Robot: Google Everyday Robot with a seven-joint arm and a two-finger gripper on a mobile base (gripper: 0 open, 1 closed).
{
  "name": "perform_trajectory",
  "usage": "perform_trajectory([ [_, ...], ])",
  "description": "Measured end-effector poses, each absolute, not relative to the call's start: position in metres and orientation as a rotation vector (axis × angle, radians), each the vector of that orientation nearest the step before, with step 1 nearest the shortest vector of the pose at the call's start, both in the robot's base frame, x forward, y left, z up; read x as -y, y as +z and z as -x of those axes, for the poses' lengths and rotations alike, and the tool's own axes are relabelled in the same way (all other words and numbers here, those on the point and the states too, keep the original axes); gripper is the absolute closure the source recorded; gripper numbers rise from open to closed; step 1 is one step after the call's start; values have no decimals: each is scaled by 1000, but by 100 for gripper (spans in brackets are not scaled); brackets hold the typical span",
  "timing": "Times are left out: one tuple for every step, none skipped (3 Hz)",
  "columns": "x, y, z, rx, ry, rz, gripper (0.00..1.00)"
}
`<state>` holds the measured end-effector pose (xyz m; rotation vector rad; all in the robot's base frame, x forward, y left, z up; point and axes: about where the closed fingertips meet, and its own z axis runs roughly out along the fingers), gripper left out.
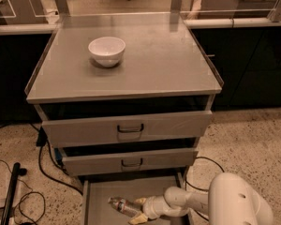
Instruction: Pick water bottle from bottom drawer and place on counter
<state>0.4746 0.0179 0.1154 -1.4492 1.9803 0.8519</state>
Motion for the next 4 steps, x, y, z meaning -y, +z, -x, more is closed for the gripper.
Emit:
perform_trajectory([
  [-18, 115, -475, -1980, 852, 1449, 60],
  [-16, 119, -474, -1980, 857, 1456, 92],
  [-9, 129, -472, -1980, 876, 1478, 100],
  [14, 165, -470, -1961, 900, 1476, 100],
])
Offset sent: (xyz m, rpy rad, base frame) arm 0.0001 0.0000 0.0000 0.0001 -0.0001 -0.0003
